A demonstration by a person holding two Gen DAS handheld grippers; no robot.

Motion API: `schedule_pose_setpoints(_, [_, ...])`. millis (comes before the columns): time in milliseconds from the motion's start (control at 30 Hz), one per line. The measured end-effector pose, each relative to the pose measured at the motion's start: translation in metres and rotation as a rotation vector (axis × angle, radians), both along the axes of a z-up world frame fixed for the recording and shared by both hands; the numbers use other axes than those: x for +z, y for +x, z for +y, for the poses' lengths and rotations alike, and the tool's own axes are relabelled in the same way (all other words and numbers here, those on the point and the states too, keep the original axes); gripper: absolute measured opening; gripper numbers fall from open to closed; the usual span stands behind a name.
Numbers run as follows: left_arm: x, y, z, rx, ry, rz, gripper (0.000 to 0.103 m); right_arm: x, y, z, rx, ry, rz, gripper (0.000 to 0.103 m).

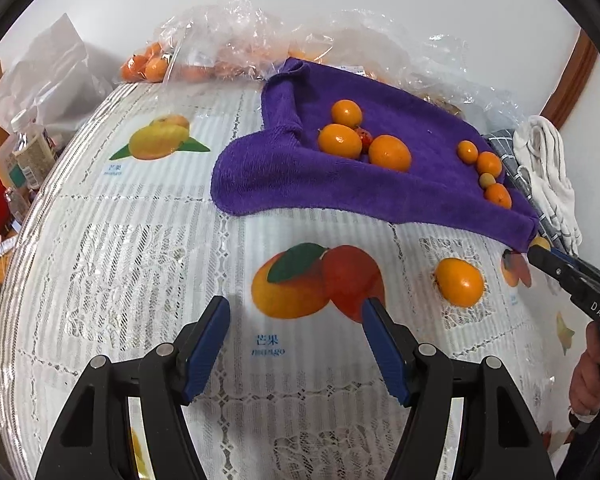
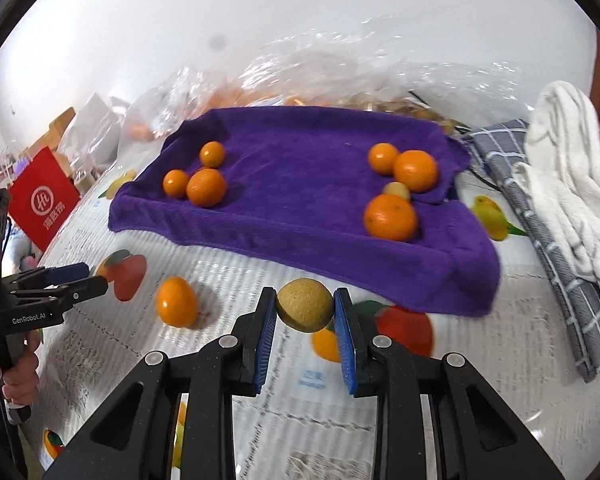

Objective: Organize fruits
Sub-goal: 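Grasp a yellow-green fruit with the right gripper while the left gripper grasps an orange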

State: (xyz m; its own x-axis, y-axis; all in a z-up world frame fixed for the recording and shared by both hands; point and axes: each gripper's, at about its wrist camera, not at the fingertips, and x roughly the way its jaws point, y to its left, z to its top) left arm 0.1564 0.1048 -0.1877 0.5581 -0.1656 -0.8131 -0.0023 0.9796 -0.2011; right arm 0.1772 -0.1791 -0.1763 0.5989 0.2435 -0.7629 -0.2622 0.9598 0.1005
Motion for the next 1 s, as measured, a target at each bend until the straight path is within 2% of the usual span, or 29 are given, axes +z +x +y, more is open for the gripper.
schedule_pose_setpoints(133, [0.003, -0.003, -0.004, -0.026, -0.062, -0.003, 0.065, -0.001, -0.003, -0.006, -0.006, 0.003, -0.001, 0.029])
schedule_pose_setpoints(500, [0.013, -0.005, -0.023, -0.087, -0.094, -0.026, 0.065, -0.002, -0.01, -0.019, -0.024, -0.004, -0.002, 0.029])
schedule_pose_setpoints(800, [0.012, -0.009, -0.02, -0.087, -0.112, -0.025, 0.066, 0.002, -0.011, -0.035, -0.058, -0.007, -0.011, 0.029])
schedule_pose_setpoints(900, [0.015, -0.007, -0.027, -0.115, -0.155, -0.03, 0.068, 0.005, -0.012, -0.043, -0.075, -0.007, -0.022, 0.029])
schedule_pose_setpoints(1000, [0.017, -0.004, -0.047, -0.162, -0.152, -0.035, 0.07, 0.01, -0.015, -0.053, -0.099, -0.008, -0.034, 0.029])
